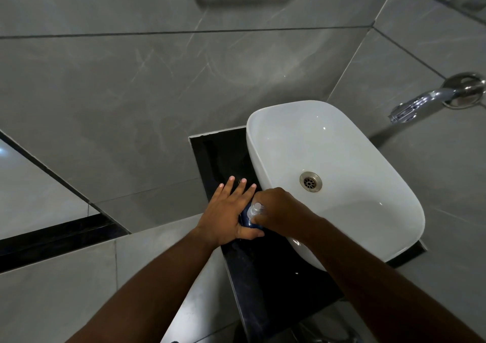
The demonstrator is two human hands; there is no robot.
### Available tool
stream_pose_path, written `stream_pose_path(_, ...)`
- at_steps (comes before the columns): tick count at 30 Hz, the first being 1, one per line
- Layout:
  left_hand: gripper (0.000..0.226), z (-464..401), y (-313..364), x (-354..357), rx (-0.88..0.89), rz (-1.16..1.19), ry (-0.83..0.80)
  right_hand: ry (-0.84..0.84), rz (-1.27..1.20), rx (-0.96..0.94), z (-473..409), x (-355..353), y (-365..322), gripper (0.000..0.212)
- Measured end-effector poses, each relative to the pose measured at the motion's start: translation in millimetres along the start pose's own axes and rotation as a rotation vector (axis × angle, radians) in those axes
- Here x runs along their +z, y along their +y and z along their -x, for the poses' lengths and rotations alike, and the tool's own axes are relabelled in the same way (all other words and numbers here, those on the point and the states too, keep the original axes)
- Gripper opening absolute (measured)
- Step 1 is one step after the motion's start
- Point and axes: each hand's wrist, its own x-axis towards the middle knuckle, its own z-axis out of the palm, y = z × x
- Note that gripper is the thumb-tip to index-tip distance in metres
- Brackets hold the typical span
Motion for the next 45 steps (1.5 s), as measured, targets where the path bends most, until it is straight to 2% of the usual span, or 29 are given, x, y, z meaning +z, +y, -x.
stream_pose_path(2,0.113,1,0,1,-0.005,0.016,0.007,0.012,-0.038,0.002,-1,3,-7,0.038)
stream_pose_path(6,0.112,2,0,3,-0.021,0.023,0.010,0.034,0.053,0.087,-4,4,-11,0.025)
stream_pose_path(9,0.112,1,0,3,-0.017,0.018,0.010,-0.047,-0.013,0.049,-5,2,-8,0.046)
stream_pose_path(11,0.112,0,0,4,-0.012,0.031,0.018,-0.127,0.033,0.091,-7,0,-8,0.055)
stream_pose_path(14,0.111,1,0,5,-0.016,0.053,0.028,-0.121,0.096,0.062,-12,1,-8,0.029)
stream_pose_path(17,0.111,1,0,6,-0.013,0.036,0.048,-0.151,0.121,0.087,-15,5,-5,0.039)
stream_pose_path(20,0.113,0,-1,7,-0.014,0.035,0.060,0.005,0.155,0.033,-17,10,-1,0.025)
stream_pose_path(23,0.113,1,0,7,-0.015,0.044,0.050,0.073,0.126,0.022,-16,14,-2,0.029)
stream_pose_path(27,0.111,1,-1,6,-0.009,0.033,0.055,-0.074,0.145,0.037,-13,1,-8,0.026)
stream_pose_path(31,0.111,-1,0,8,-0.022,0.044,0.062,-0.090,0.165,0.030,-9,-5,-12,0.021)
stream_pose_path(35,0.109,0,-1,12,-0.033,0.049,0.076,-0.028,0.079,0.090,-10,2,-13,0.029)
stream_pose_path(38,0.108,2,0,11,-0.041,0.035,0.066,0.040,0.011,0.107,-4,8,-13,0.027)
stream_pose_path(41,0.107,3,2,7,-0.047,0.018,0.060,0.000,0.009,0.140,-1,3,-18,0.028)
stream_pose_path(45,0.105,3,5,5,-0.064,0.029,0.073,-0.045,-0.024,0.119,9,-19,-22,0.058)
